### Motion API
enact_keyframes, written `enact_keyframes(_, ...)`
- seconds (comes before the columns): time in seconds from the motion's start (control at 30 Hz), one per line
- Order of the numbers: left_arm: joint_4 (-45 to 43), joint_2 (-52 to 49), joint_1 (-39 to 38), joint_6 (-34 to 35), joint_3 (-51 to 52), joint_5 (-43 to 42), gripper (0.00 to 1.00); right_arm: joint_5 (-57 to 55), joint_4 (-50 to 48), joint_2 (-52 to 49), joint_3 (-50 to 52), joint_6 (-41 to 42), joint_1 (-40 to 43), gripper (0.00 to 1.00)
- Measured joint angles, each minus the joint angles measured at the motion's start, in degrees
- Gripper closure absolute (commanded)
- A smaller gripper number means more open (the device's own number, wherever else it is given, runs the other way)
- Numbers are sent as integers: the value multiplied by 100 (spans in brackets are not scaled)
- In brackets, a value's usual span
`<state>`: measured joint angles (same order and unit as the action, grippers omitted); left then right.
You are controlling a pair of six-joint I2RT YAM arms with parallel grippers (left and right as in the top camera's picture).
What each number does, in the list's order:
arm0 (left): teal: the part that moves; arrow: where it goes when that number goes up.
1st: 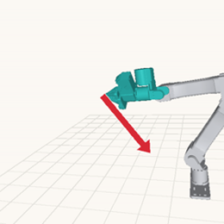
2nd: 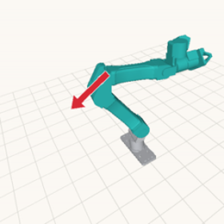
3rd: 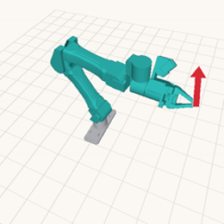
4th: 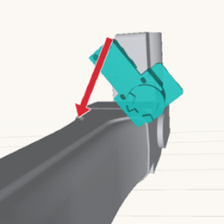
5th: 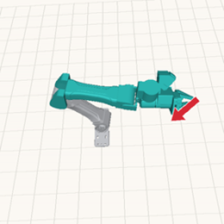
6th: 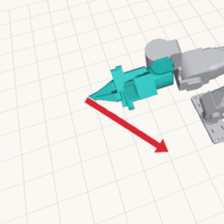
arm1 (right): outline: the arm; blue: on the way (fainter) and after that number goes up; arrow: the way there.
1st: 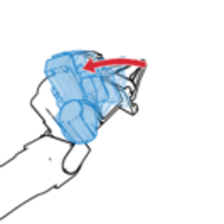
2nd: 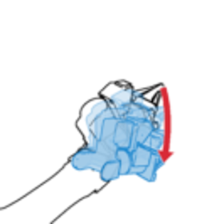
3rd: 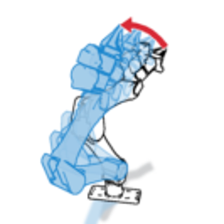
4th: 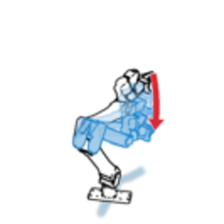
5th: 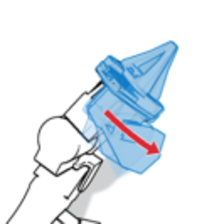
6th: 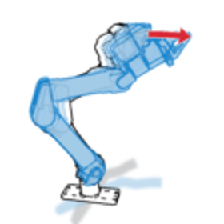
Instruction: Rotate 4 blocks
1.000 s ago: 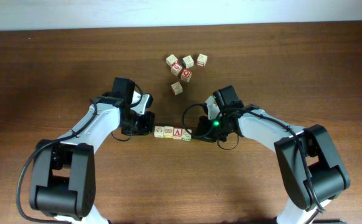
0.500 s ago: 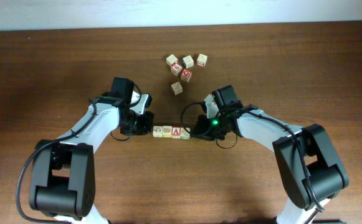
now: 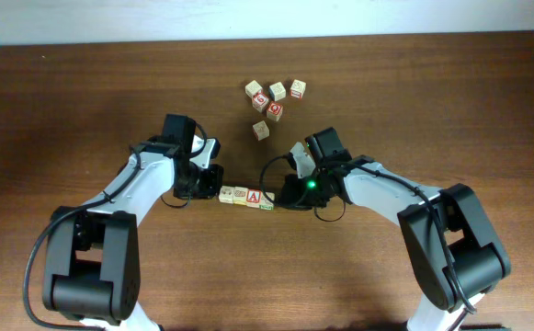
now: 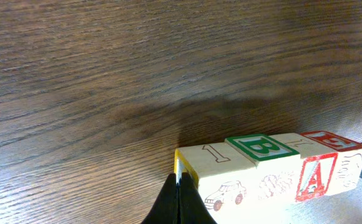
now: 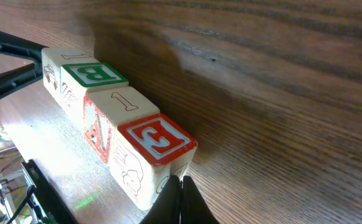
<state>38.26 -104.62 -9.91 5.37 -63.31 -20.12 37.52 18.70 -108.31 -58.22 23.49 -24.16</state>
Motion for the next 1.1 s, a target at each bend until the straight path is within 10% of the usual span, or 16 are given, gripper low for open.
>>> enact_keyframes(1.1,-13,0,66,-24,0,122,100,-1082,1095,-164,-807,179,-514,96)
